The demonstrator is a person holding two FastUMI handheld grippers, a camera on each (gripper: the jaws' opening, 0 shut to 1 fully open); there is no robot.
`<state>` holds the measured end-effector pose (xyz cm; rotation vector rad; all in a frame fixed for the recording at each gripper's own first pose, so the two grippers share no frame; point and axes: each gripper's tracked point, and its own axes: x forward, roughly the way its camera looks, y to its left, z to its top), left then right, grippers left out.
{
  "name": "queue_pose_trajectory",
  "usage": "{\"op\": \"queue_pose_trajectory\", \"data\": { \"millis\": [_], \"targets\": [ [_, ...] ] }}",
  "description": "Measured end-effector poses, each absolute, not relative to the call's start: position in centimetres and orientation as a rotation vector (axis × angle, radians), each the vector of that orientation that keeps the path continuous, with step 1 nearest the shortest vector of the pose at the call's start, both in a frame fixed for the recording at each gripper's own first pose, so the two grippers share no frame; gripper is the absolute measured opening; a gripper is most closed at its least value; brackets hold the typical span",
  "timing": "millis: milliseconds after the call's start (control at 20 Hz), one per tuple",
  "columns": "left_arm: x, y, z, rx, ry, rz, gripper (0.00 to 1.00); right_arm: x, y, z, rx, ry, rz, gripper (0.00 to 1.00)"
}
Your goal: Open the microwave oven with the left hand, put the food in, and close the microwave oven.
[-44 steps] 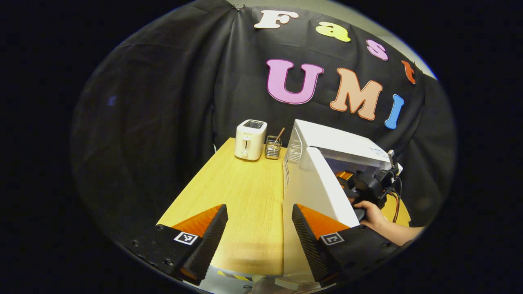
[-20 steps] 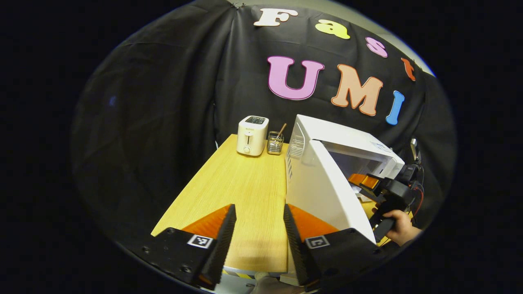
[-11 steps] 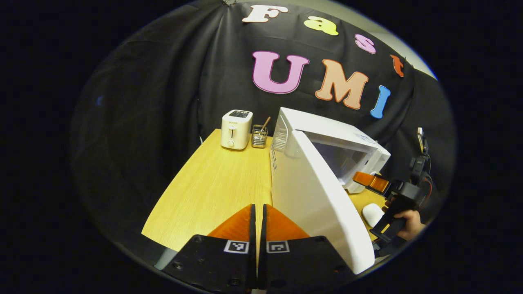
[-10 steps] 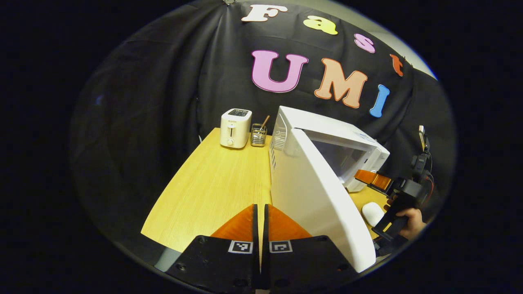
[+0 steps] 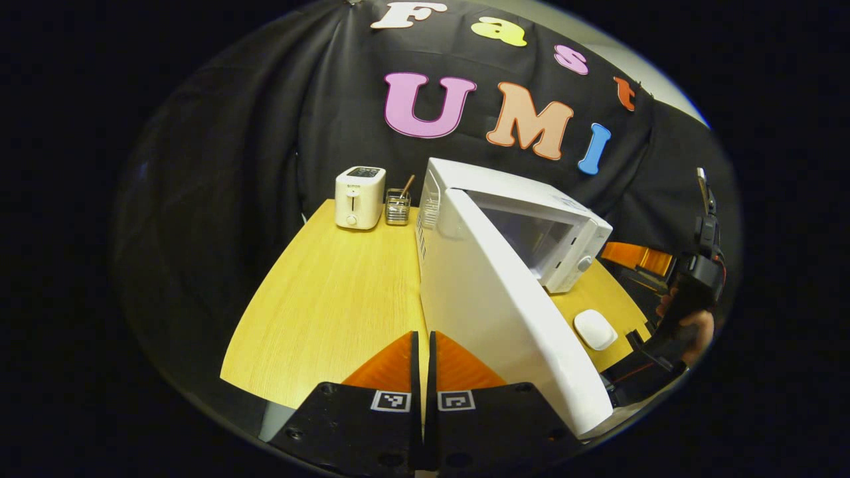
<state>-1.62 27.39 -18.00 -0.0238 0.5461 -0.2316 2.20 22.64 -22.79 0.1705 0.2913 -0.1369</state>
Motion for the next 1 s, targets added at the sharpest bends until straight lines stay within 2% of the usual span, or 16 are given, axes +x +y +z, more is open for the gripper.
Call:
{"op": "queue_pose_trajectory", "data": {
  "millis": [100,150,500,850,900,1000],
  "targets": [
    [-1.7,26.7,-18.0,-0.029,0.548,-0.253,0.01,1.2,21.8,-21.3,0.170,0.269,-0.164,0.99],
    [-1.7,26.3,-17.9,-0.029,0.549,-0.265,0.00,0.9,21.4,-20.6,0.169,0.262,-0.176,0.90],
    [-2.5,24.7,-18.1,-0.039,0.550,-0.273,0.01,-0.1,17.2,-18.7,0.120,0.244,-0.204,0.91],
    [-3.8,23.0,-18.5,-0.080,0.550,-0.147,0.01,1.0,12.8,-17.6,0.081,0.267,-0.130,0.91],
    [-3.9,22.3,-18.4,-0.089,0.546,-0.130,0.01,1.1,12.1,-17.4,0.084,0.270,-0.116,0.99],
    [-4.3,20.2,-18.1,-0.132,0.529,-0.116,0.01,1.3,10.8,-16.8,0.098,0.268,-0.092,1.00]
  ]
}}
